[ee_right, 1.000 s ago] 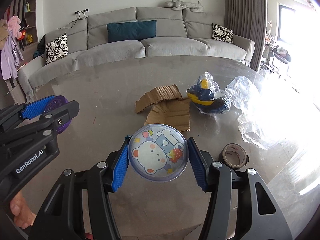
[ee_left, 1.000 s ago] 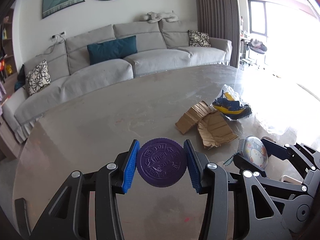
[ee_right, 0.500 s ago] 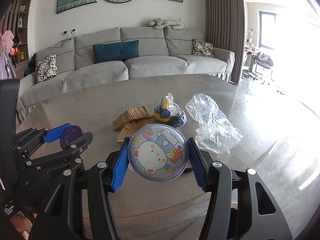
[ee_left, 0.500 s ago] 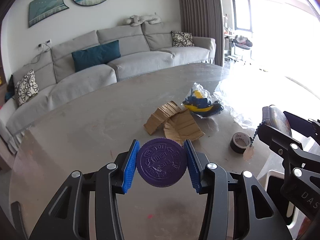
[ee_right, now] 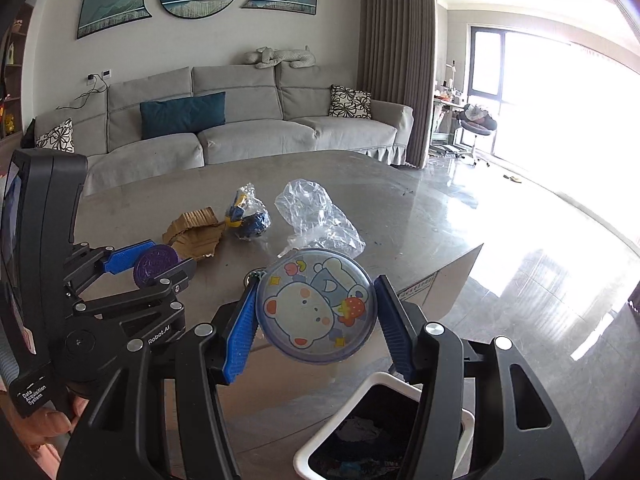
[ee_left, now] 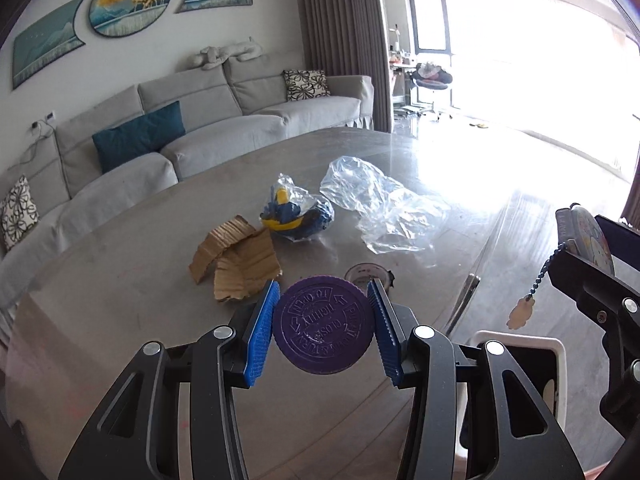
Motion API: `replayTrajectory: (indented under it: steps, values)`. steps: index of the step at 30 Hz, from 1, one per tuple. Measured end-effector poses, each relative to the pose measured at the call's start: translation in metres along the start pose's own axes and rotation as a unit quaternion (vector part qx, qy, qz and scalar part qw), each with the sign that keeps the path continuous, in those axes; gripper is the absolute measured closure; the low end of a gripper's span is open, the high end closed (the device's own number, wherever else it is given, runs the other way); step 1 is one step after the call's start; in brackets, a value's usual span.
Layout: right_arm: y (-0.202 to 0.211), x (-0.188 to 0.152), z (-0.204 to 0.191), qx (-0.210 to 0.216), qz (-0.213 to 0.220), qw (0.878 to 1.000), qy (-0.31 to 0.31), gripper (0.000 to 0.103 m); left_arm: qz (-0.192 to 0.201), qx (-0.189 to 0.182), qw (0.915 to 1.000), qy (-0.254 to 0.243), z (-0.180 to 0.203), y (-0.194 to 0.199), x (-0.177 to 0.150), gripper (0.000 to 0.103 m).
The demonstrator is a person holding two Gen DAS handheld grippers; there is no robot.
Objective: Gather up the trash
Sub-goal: 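Carry the purple lid and cartoon tin over the white bin with both tools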
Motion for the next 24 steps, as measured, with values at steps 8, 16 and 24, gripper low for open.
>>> replayTrajectory:
  steps: [8, 16, 24]
  values:
    - [0.027, -0.009, 0.052, -0.051, 0.008, 0.999, -0.014, 0.046, -0.018, -0.048, 0.9984, -0.023, 0.063, -0.005, -0.008, 0.056]
    - [0.041, -0.028, 0.083, -0.086, -0.002, 0.996, -0.029, 0.046, -0.034, -0.098, 0.9938, -0.041, 0.114, -0.008, -0.023, 0.056]
    - [0.041, -0.052, 0.108, -0.110, -0.020, 0.993, -0.033, 0.046, -0.048, -0.133, 0.9877, -0.067, 0.155, -0.015, -0.044, 0.056]
Point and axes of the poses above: each gripper's, at about its wrist camera, not at the fingertips, and y roughly against the way its jaws point, z to its right, x to its top, the point moved 5 cm from there along -y, roughly the way its jaws point, and after that the axes turned 15 degrees about z, right-handed, at the moved point
